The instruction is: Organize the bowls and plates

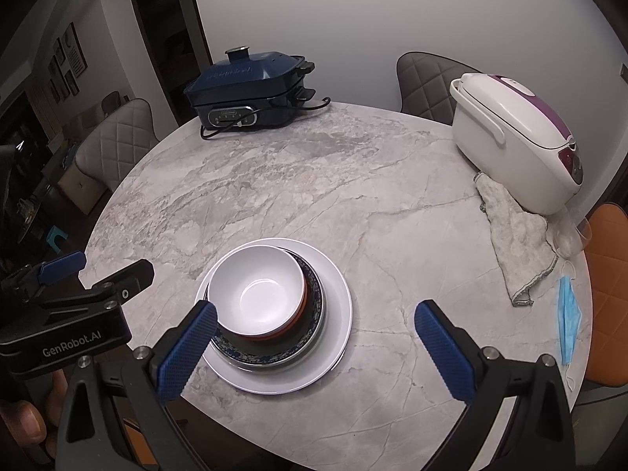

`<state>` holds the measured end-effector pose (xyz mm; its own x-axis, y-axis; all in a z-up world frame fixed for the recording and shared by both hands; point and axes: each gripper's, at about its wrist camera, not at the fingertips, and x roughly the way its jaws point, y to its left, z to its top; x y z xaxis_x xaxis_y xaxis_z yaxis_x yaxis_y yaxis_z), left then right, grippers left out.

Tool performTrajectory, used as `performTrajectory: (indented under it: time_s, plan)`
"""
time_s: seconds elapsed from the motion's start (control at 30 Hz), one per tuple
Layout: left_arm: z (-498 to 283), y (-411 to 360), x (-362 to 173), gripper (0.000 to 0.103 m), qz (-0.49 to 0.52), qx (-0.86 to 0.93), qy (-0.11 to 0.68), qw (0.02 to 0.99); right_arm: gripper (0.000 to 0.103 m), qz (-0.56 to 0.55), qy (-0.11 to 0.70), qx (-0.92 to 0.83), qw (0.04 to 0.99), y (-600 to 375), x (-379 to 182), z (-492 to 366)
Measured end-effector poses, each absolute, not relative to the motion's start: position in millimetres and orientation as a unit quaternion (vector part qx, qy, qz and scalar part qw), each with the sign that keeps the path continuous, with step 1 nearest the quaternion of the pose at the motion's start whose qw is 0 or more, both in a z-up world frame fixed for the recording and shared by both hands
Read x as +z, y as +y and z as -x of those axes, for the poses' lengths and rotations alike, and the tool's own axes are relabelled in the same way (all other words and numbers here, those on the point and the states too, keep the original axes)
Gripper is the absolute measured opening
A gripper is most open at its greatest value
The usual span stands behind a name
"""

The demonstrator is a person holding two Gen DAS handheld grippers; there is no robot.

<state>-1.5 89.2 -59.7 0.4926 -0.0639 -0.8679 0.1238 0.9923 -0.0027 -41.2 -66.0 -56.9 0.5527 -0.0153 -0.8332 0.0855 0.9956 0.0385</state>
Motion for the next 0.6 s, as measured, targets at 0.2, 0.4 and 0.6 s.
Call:
performTrajectory:
  time_s: [0.2,0.4,0.6]
  plan:
    - [3.8,89.1,-59.4,0.102,-0.029,-0.051,0.502,0.863,0.103,-0.037,0.471,-0.028,0.881,-65.6,-57.1,41.2]
    - [10.8,88.9,-58.4,0.102,-0.025,-0.046,0.504,0.862,0.103,-0.037,0.472,-0.026,0.88,-64.9,-58.0,41.8]
    - [12.2,88.9,-58.5,0.102,-0.025,-0.044,0.505,0.862,0.103,-0.035,0.472,-0.025,0.88,-63.5,-59.0,42.9]
